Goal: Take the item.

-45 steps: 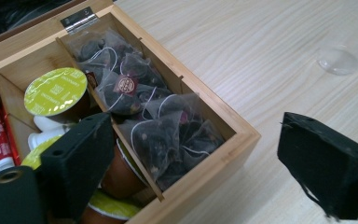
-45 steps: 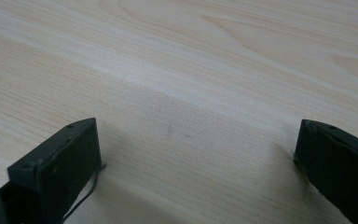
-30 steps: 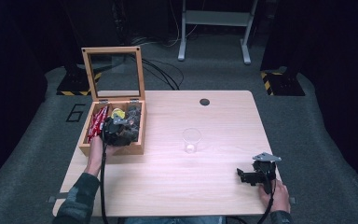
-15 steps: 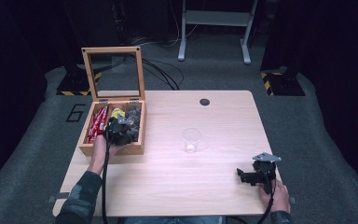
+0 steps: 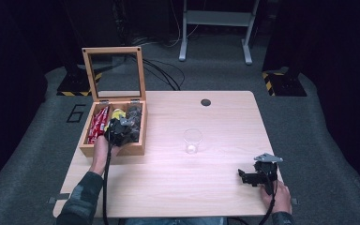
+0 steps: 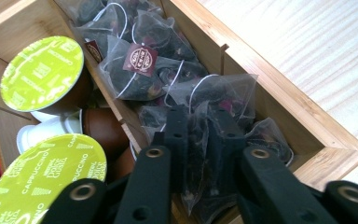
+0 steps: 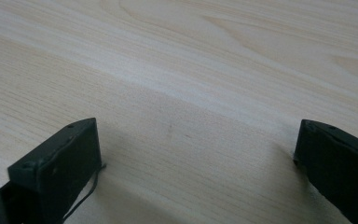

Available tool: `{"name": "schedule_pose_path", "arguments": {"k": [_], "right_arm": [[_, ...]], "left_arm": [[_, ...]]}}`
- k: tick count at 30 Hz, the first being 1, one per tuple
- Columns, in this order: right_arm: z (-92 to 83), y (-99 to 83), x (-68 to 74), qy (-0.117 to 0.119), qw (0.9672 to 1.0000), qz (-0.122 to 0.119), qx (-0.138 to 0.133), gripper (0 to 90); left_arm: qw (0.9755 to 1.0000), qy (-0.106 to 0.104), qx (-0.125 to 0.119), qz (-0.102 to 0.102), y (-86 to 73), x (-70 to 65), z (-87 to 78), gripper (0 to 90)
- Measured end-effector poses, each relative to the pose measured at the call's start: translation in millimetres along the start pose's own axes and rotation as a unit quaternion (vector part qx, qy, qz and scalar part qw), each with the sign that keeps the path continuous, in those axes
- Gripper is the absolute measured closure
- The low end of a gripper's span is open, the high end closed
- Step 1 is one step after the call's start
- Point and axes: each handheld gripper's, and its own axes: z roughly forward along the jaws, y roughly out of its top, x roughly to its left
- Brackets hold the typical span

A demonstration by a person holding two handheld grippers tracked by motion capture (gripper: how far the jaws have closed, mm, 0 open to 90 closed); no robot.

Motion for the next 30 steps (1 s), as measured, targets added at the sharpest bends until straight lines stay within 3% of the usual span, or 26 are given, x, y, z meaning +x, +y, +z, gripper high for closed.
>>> {"name": "schedule_pose_path", "arguments": {"k": [24, 30], "right_arm": [[-0.1, 0.1, 0.2, 0.000, 1.0000, 0.001, 0.000, 0.0], [0.0, 0.0, 0.0, 0.000, 1.0000, 0.000, 0.000, 0.0]], "left_arm": [[0.9978, 0.019, -0.064, 0.000, -1.5, -0.4, -25.1, 83.9], [0.9975, 0.014, -0.069, -0.005, -1.8, 1.0, -30.4, 84.1]]}}
